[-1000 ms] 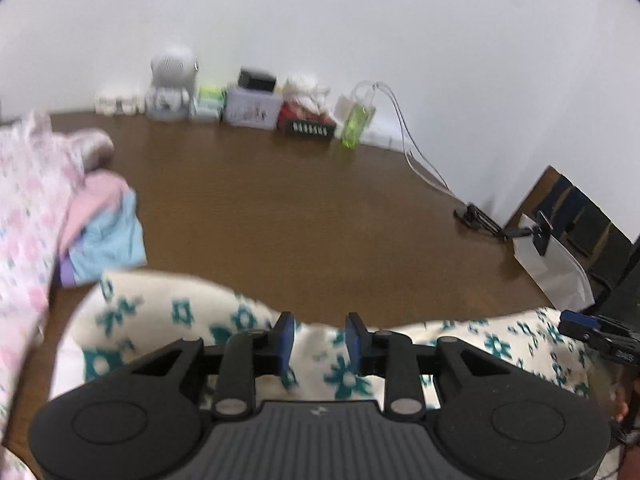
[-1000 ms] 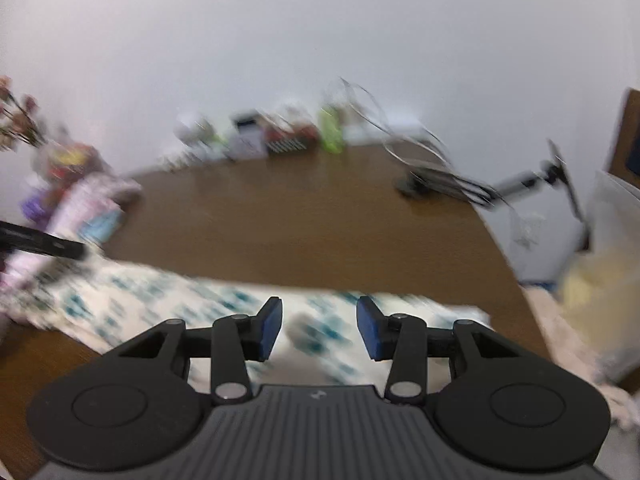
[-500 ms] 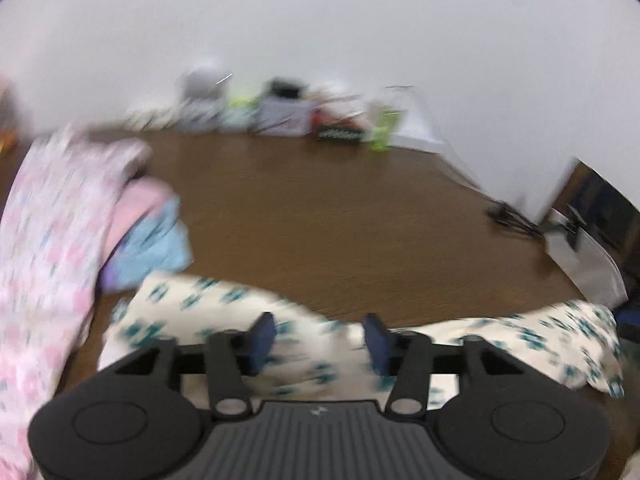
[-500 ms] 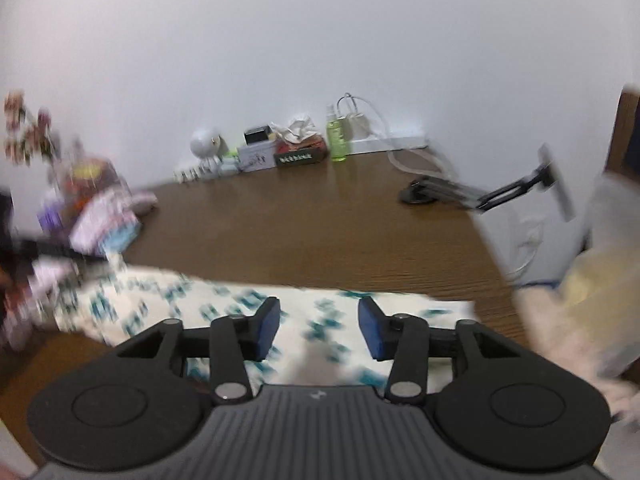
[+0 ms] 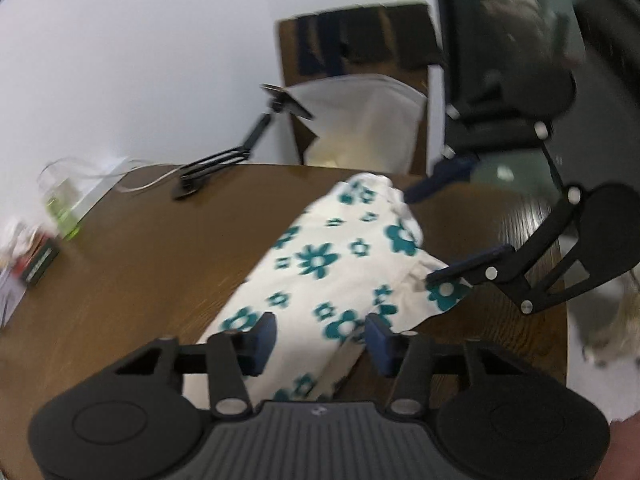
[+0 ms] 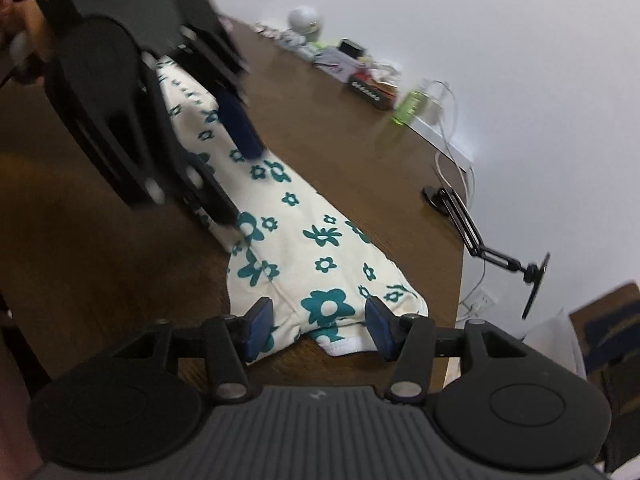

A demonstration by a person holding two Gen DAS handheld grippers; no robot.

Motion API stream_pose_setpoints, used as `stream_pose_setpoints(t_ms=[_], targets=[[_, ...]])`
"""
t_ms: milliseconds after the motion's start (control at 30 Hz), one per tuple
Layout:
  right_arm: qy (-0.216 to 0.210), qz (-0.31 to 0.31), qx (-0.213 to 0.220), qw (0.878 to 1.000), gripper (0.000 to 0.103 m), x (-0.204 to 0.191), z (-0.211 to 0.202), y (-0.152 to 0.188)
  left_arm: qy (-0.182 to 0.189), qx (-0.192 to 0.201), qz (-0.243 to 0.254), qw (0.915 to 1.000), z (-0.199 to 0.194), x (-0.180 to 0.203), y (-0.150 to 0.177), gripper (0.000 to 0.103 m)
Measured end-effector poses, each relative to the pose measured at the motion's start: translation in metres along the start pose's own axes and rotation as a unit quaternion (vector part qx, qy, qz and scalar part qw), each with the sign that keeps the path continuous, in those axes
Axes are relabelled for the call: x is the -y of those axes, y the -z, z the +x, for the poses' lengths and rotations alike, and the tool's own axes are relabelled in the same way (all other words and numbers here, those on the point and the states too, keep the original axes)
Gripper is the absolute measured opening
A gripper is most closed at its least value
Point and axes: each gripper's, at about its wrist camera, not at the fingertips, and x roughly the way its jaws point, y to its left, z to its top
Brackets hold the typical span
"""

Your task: Fold clothes

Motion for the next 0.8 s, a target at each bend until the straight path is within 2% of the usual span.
stream_pose_setpoints(t_ms=[67,167,267,300,333,400,533,700,767,800], targets=[[-0.005,-0.013,0.001,1.000,0.054,0.001,0.002,0.001,0.004,-0.003,0.015,0.9999,0.006,0.005,-0.001,0.046],[-0.010,-0.027,0.001,1.000,0.054,0.004,0.006,0.003,-0.002,-0.016,0.029,0.9995,0.015,0.007,-0.003,0.034],[-0.015,-0.042,0.002,0.999,0.054,0.004,0.008,0.003,0.001,-0.023,0.038,0.9990,0.022,0.008,-0.005,0.021],[-0.016,-0.047,0.003,0.999,0.054,0.004,0.008,0.002,0.003,-0.023,0.042,0.9988,0.023,0.009,-0.005,0.008],[-0.019,-0.052,0.006,0.998,0.054,0.004,0.008,0.002,0.004,-0.022,0.048,0.9986,0.022,0.010,-0.004,0.005],[-0.023,-0.061,0.009,0.998,0.055,0.004,0.009,0.000,0.004,-0.016,0.049,0.9986,0.021,0.009,-0.005,0.003],[-0.025,-0.086,0.012,0.996,0.056,0.003,0.014,-0.006,0.003,0.026,0.021,0.9994,0.007,-0.004,-0.004,0.002],[-0.021,-0.127,0.011,0.992,0.055,0.001,0.024,-0.018,-0.006,0.055,0.002,0.9985,-0.006,-0.015,-0.005,0.003],[-0.022,-0.142,0.006,0.990,0.052,0.002,0.029,-0.025,-0.005,0.063,-0.001,0.9980,-0.011,-0.017,-0.006,0.002],[-0.023,-0.147,0.002,0.989,0.047,0.003,0.032,-0.028,-0.005,0.067,-0.002,0.9978,-0.013,-0.018,-0.006,0.003]])
